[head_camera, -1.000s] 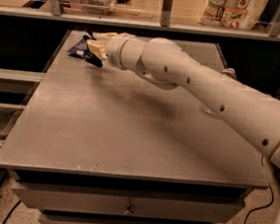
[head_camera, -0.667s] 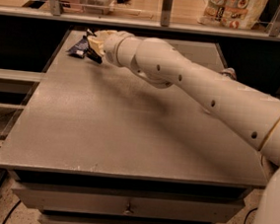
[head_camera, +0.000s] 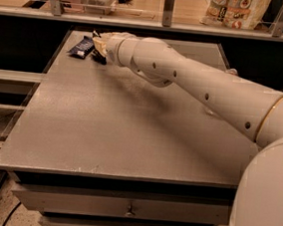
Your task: Move rxbar chocolate near rxbar blueberry
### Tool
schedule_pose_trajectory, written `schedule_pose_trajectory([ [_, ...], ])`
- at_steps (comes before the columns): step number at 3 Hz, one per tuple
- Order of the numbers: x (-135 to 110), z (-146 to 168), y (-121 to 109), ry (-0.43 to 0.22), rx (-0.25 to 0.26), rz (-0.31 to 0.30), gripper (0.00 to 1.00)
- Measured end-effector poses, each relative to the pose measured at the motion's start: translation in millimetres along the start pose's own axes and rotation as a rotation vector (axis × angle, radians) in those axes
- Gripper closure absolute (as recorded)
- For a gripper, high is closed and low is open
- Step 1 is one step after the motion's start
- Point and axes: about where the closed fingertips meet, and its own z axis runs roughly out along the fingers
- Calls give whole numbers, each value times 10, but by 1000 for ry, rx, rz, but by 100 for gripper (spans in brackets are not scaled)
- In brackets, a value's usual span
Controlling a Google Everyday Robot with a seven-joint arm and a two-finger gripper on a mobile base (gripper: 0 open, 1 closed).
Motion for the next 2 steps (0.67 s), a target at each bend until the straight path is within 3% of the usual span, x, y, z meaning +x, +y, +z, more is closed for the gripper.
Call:
schedule_pose_trajectory([
  [1, 42, -25, -90, 27, 2, 12, 36],
  [2, 82, -9, -115, 56, -33, 23, 13],
])
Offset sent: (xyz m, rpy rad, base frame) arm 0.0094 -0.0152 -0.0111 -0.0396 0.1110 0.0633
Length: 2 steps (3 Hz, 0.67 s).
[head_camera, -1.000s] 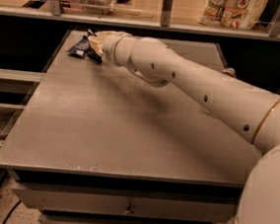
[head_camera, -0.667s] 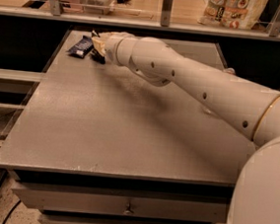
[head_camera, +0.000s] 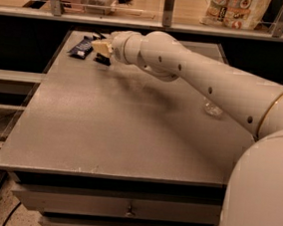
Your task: Move rxbar chocolate near rxbar blueberry
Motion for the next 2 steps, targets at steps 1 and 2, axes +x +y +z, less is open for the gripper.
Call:
schedule_pose_trajectory([
  [1, 26, 41, 69, 21, -60, 9, 0],
  [2, 26, 41, 69, 21, -60, 9, 0],
])
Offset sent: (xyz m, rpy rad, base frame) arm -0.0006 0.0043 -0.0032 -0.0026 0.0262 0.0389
